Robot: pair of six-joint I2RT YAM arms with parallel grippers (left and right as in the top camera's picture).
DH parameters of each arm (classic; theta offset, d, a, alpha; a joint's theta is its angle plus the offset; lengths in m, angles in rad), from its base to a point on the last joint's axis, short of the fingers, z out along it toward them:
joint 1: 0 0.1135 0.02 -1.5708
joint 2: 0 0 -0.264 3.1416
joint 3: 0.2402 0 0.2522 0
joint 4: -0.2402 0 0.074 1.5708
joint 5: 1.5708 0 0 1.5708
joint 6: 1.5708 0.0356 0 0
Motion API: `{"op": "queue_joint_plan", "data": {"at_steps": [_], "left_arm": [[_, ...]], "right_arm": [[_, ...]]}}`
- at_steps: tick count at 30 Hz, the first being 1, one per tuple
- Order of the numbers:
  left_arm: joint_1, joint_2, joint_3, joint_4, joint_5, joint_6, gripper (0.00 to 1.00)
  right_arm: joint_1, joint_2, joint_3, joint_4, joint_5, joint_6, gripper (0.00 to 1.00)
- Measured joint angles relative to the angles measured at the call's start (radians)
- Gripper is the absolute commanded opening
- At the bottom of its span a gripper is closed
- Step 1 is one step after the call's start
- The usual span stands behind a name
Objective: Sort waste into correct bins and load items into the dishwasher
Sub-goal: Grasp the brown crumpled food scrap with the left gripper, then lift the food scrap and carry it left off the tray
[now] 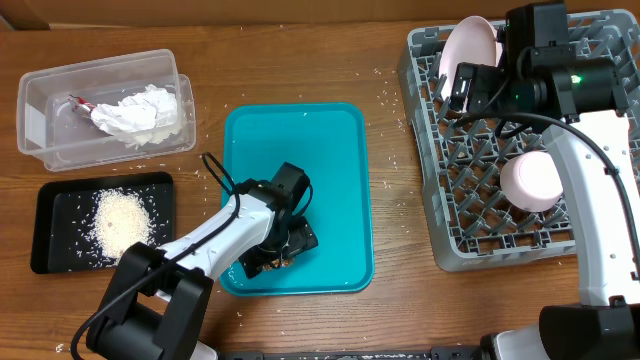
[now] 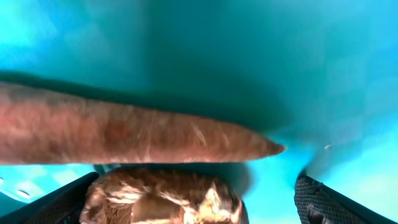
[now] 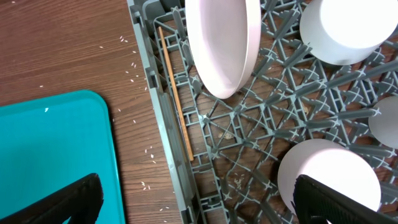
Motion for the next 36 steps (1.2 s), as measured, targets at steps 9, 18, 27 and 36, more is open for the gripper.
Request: {"op": "queue_joint_plan", "data": {"at_steps": [9, 18, 27, 36], "left_arm": [[0.0, -0.004, 0.0, 0.003, -0.039, 0.005, 0.9], [0.0, -0.006, -0.002, -0.064, -0.016, 0.044, 0.82], [0.0, -0.006, -0.005, -0.034, -0.013, 0.055, 0.72], [0.0, -0.006, -0.005, -0.036, -0.021, 0.056, 0.54]], "right_arm": [[0.0, 0.0, 0.0, -0.001, 0.0, 0.0, 1.0], [0.0, 0.0, 0.0, -0.001, 0.0, 0.0, 1.0], [0.0, 0.0, 0.0, -0.001, 0.0, 0.0, 1.0], [0.0, 0.0, 0.0, 0.0, 0.0, 0.0, 1.0]]}}
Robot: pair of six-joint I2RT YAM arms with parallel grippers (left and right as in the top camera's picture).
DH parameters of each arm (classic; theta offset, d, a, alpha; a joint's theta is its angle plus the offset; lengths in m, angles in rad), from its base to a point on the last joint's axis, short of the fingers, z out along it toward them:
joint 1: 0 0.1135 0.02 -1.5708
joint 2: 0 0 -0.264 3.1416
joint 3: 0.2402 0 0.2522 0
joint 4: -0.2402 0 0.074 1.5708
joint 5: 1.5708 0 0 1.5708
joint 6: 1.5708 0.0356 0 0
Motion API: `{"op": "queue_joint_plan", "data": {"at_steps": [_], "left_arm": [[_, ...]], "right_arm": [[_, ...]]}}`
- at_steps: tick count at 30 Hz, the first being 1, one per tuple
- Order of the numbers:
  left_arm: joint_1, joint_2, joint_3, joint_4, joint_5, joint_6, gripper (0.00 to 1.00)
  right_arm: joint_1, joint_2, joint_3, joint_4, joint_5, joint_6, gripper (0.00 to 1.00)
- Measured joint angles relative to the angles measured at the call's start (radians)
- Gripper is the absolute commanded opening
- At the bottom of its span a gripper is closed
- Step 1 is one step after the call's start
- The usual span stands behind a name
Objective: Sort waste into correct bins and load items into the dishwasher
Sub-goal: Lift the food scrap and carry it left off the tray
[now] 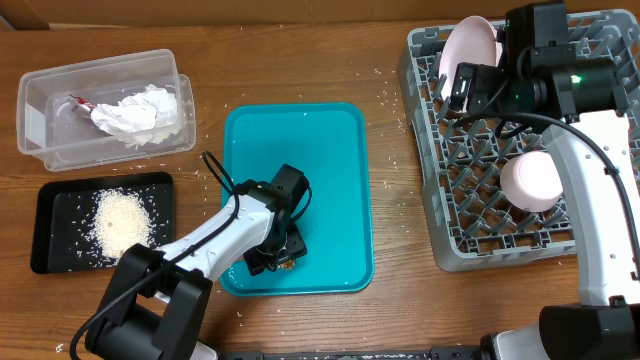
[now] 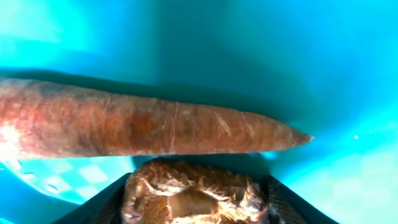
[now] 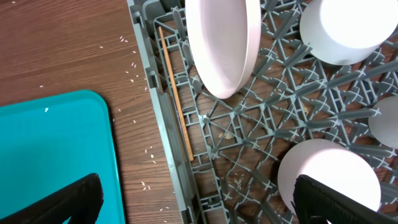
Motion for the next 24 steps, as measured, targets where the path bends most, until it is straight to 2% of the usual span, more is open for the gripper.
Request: {"op": "queue_joint_plan", "data": {"at_steps": [9, 12, 15, 24], "left_arm": [[0.0, -0.015, 0.007, -0.021, 0.0, -0.001, 0.55], [0.0, -0.008, 0.025, -0.073, -0.005, -0.001, 0.55], [0.0, 0.006, 0.094, -0.167, -0.012, -0.001, 0.55], [0.011, 0.006, 0.312, -0.319, -0.043, -0.001, 0.56]], "right_arm": [[0.0, 0.0, 0.0, 0.0, 0.0, 0.0, 1.0], [0.0, 0.0, 0.0, 0.0, 0.0, 0.0, 1.0], [0.0, 0.0, 0.0, 0.0, 0.0, 0.0, 1.0], [0.0, 0.0, 0.0, 0.0, 0.0, 0.0, 1.0]]}}
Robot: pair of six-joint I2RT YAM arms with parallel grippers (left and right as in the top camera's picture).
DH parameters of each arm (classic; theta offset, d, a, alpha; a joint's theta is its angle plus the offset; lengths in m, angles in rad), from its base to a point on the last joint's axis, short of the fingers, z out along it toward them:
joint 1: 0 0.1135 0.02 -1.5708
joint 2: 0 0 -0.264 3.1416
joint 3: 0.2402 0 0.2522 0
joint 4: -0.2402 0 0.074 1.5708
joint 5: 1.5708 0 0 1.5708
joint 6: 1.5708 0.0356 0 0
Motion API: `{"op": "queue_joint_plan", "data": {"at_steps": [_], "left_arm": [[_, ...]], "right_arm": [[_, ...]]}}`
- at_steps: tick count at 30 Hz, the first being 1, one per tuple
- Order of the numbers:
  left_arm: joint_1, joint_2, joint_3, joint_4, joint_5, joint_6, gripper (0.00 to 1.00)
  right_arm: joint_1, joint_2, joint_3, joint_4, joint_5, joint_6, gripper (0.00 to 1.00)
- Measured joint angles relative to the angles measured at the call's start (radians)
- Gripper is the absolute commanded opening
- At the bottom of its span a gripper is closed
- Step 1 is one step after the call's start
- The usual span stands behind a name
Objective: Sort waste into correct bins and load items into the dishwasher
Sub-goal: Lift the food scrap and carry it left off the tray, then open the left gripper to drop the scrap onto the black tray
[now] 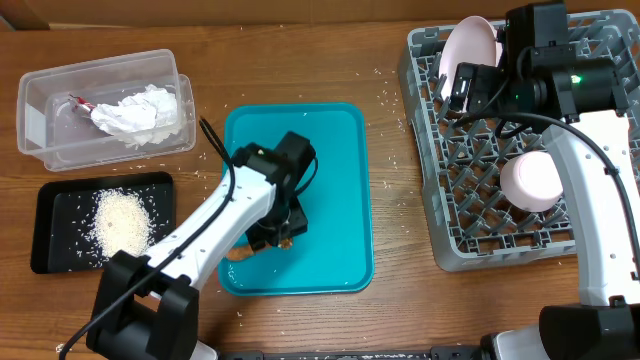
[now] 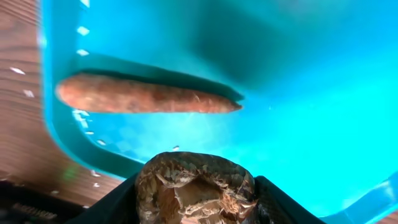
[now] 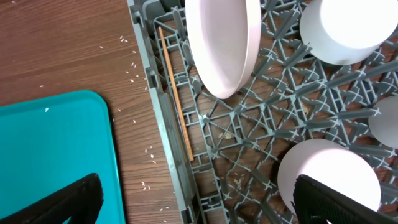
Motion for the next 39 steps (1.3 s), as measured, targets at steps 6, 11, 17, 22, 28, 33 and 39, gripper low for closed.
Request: {"op": "queue_joint_plan", "data": {"at_steps": [6, 11, 17, 22, 28, 33, 39], "left_arm": [[0.13, 0.0, 0.109, -0.054, -0.069, 0.038, 0.56], [0.341, 0.0, 0.152, -0.054, -0.092, 0.092, 0.56], [0.614, 0.0, 0.154, -0.037, -0.105, 0.11, 0.57], [0.814, 0.0, 0.154, 0.016, -0.111, 0.128, 0.56], [0.961, 0.0, 0.154, 0.078, -0.123, 0.156, 0.57], [0.986, 0.0, 0.154, 0.124, -0.145, 0.209, 0.58], [0.986, 0.039, 0.154, 0.172, -0.163, 0.252, 0.59]], "right_arm": [[0.0, 0.0, 0.0, 0.0, 0.0, 0.0, 1.0], [0.0, 0.0, 0.0, 0.0, 0.001, 0.0, 1.0], [0.0, 0.0, 0.0, 0.0, 0.0, 0.0, 1.0], [0.0, 0.0, 0.0, 0.001, 0.0, 0.0, 1.0], [0.0, 0.0, 0.0, 0.0, 0.0, 0.0, 1.0], [0.0, 0.0, 0.0, 0.0, 0.0, 0.0, 1.0], [0.0, 0.0, 0.0, 0.0, 0.0, 0.0, 1.0]]}}
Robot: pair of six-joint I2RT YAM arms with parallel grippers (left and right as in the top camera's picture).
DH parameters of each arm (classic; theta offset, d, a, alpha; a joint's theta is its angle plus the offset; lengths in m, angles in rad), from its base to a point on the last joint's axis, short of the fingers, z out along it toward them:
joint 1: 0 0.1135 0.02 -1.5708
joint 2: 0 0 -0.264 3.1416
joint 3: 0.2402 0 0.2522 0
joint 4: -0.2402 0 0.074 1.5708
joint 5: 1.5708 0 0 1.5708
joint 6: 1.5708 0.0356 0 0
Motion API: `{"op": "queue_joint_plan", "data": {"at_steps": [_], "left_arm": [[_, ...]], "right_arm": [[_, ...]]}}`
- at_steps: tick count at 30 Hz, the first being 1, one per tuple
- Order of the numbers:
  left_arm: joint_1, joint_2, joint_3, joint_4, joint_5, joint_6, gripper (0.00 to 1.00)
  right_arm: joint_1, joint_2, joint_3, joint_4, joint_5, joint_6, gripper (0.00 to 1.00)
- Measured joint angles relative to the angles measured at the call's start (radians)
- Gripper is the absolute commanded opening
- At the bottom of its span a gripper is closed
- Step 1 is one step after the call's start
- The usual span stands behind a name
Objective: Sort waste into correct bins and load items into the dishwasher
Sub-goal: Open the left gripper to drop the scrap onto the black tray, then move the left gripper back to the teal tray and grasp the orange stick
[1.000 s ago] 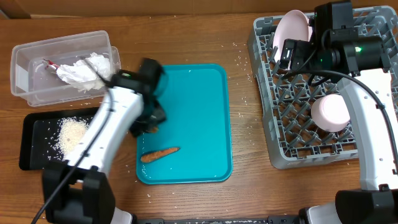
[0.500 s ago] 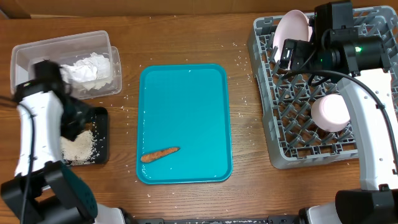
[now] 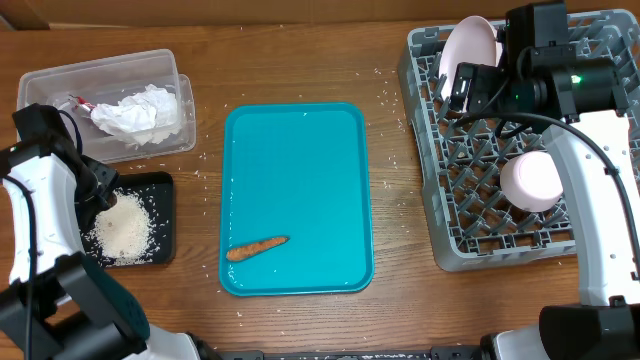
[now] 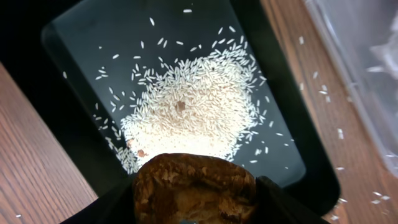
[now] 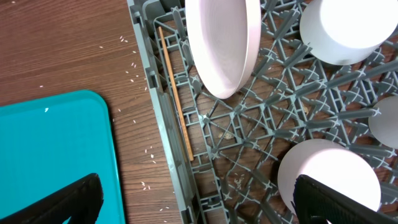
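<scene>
My left gripper (image 3: 96, 190) hangs over the black tray (image 3: 160, 215), shut on a brown crinkled food lump (image 4: 194, 185). Just beyond the lump, a pile of white rice (image 4: 193, 106) lies in that tray (image 4: 93, 37). On the teal tray (image 3: 300, 160) an orange carrot-like stick (image 3: 257, 247) lies near the front edge. My right gripper (image 5: 202, 205) stands open and empty above the left rim of the grey dish rack (image 3: 425, 150). The rack holds an upright pink plate (image 5: 221, 43), white bowls (image 5: 326, 174) and a wooden chopstick (image 5: 175, 93).
A clear plastic bin (image 3: 40, 95) with crumpled white paper (image 3: 135, 110) stands behind the black tray, and its edge (image 4: 367, 62) shows in the left wrist view. Loose rice grains are scattered on the wooden table (image 3: 395, 140).
My left gripper has moved, lump in its jaws, from above the teal tray to above the black rice tray at the far left. The carrot-like stick stays on the teal tray. The right arm is unchanged.
My left gripper was open around the brown lump beside the orange stick at the teal tray's front. Then it was shut on the lump, then held it raised above the tray. Now it holds it over the rice tray.
</scene>
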Motion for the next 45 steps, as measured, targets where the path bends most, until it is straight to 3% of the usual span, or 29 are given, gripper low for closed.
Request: {"op": "queue_joint_plan", "data": {"at_steps": [11, 17, 24, 28, 33, 45], "left_arm": [[0.0, 0.153, 0.0, 0.003, 0.0, 0.013, 0.76], [0.0, 0.154, 0.0, -0.005, 0.0, 0.019, 0.78], [0.0, 0.154, 0.119, -0.171, 0.067, 0.036, 0.78], [-0.023, 0.126, 0.184, -0.223, 0.172, 0.106, 0.82], [-0.141, 0.029, 0.188, -0.256, 0.259, 0.245, 0.96], [-0.548, -0.027, 0.189, -0.287, 0.195, 0.63, 0.92]], "right_arm": [[0.0, 0.0, 0.0, 0.0, 0.0, 0.0, 1.0], [0.0, 0.0, 0.0, 0.0, 0.0, 0.0, 1.0], [0.0, 0.0, 0.0, 0.0, 0.0, 0.0, 1.0], [0.0, 0.0, 0.0, 0.0, 0.0, 0.0, 1.0], [0.0, 0.0, 0.0, 0.0, 0.0, 0.0, 1.0], [0.0, 0.0, 0.0, 0.0, 0.0, 0.0, 1.0]]}}
